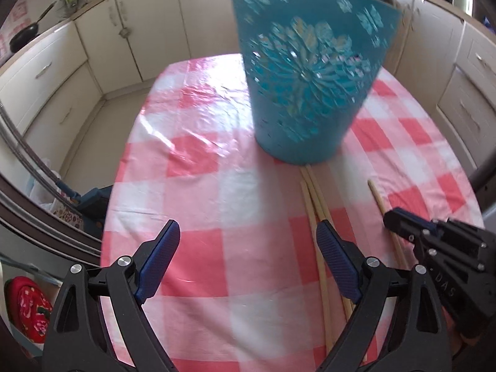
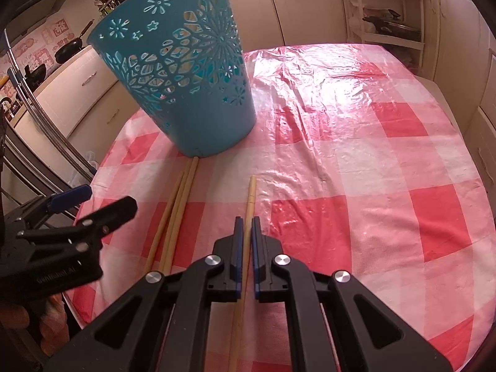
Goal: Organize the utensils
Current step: 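Close the left tool on a single wooden stick, then lift the stick with the left tool and drop it into the basket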
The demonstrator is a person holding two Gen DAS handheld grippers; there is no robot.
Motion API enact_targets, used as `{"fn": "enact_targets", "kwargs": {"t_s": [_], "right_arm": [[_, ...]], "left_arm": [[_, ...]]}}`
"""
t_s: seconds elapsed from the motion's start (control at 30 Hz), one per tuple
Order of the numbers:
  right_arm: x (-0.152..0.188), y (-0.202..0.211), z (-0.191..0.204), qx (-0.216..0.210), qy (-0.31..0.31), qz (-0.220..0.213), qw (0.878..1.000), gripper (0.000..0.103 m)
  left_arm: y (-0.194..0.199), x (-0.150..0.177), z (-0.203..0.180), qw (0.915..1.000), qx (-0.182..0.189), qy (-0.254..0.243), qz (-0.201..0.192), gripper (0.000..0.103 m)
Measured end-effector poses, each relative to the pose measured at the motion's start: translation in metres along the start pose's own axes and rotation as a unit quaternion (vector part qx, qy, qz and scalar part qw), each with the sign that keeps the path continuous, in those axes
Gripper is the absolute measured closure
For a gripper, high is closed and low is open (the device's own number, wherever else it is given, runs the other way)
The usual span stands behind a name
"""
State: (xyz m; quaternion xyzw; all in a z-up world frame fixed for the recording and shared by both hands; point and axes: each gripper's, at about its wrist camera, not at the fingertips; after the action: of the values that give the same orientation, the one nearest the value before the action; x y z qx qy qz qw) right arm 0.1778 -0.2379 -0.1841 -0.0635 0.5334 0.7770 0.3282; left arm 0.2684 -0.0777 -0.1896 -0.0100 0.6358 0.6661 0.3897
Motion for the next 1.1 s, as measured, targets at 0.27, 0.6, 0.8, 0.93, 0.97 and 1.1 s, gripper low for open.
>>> {"fn": "enact_targets", "kwargs": {"t_s": [0.27, 0.6, 0.8, 0.93, 0.97, 1.1], "right_arm": [[-0.002, 0.001, -0.005, -0.011, 0.001, 0.001, 1.000, 0.097], [-0.002, 0.000, -0.005, -0.013, 0.003, -0.002, 1.000, 0.097], [-0.004, -0.003, -0.003, -0.012, 0.006, -0.007, 1.000, 0.097], [-0.006, -0.005, -0.003, -0.012, 0.006, -0.010, 1.000, 0.097], [-0.006, -0.005, -0.003, -0.013, 0.006, -0.011, 1.000, 0.097], [-0.007, -0.006, -0.003, -0.016, 0.008, -0.011, 1.000, 0.097]], "left_arm": [[-0.011, 0.000, -0.016, 0.9994, 0.003, -0.032, 0.015, 0.018], [-0.020, -0.001, -0.015, 0.9993, 0.008, -0.031, 0.021, 0.030], [-0.019, -0.007, -0.021, 0.9982, 0.048, -0.035, 0.007, 0.078], [-0.018, -0.009, -0.024, 0.9970, 0.064, -0.043, 0.009, 0.097], [-0.018, -0.009, -0.021, 0.9965, 0.073, -0.037, 0.013, 0.098], [0.004, -0.009, -0.002, 0.9929, 0.119, 0.000, 0.006, 0.098]]}}
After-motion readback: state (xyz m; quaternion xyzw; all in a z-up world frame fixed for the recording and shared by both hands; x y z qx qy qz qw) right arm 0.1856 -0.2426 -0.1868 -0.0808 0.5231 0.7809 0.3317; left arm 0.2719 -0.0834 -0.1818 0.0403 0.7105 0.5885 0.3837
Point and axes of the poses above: each gripper's, at about its wrist camera, not at the fingertips, and y roughly against the way its jaws point, z to its left, x to its underside, and after that the axes turned 15 degrees about -y, right-handed
